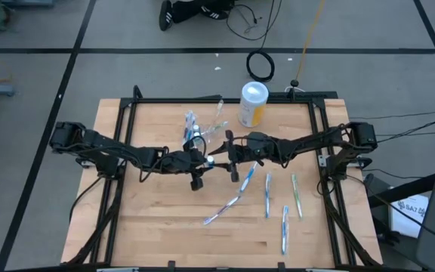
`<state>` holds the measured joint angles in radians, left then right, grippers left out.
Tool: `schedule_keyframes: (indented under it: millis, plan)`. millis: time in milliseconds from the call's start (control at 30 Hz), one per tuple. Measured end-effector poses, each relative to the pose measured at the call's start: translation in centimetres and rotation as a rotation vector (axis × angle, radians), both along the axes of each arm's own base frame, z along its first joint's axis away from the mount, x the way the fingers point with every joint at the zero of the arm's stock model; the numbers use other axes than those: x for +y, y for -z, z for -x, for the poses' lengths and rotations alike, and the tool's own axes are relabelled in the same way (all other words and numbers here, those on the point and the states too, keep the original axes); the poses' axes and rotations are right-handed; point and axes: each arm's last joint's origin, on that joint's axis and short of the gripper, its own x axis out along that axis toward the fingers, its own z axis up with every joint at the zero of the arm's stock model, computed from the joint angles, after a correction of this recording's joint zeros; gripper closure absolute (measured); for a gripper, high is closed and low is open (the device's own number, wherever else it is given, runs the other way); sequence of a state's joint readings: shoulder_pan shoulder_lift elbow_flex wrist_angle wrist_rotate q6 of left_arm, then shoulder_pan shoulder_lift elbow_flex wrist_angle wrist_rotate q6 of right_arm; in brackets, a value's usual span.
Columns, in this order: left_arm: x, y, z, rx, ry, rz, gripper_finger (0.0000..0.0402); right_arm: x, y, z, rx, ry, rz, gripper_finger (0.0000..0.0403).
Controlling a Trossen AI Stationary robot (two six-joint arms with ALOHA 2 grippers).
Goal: Pick & Place toothbrushing station
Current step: Put the blue mouthwash into the transparent organizer
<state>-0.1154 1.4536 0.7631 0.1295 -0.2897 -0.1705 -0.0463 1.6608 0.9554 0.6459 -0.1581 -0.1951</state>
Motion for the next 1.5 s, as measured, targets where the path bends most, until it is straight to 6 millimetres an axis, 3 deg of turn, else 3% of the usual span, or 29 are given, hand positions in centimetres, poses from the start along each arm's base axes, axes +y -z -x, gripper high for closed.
schedule_keyframes:
  millis: [500, 900, 1500]
  plan:
    - [-0.01, -0.20, -0.12, -0.024, 0.002, -0.001, 0.0279, 0.02, 0.00, 0.00, 0.000, -0.004, -0.001, 0.0236]
    - [-0.01, -0.26, -0.14, -0.028, 0.003, -0.008, 0.0279, 0.03, -0.19, -0.03, -0.016, -0.002, -0.041, 0.0303]
    - [-0.01, -0.21, -0.12, -0.024, 0.001, 0.000, 0.0270, 0.02, -0.07, -0.02, -0.005, 0.001, -0.035, 0.0304]
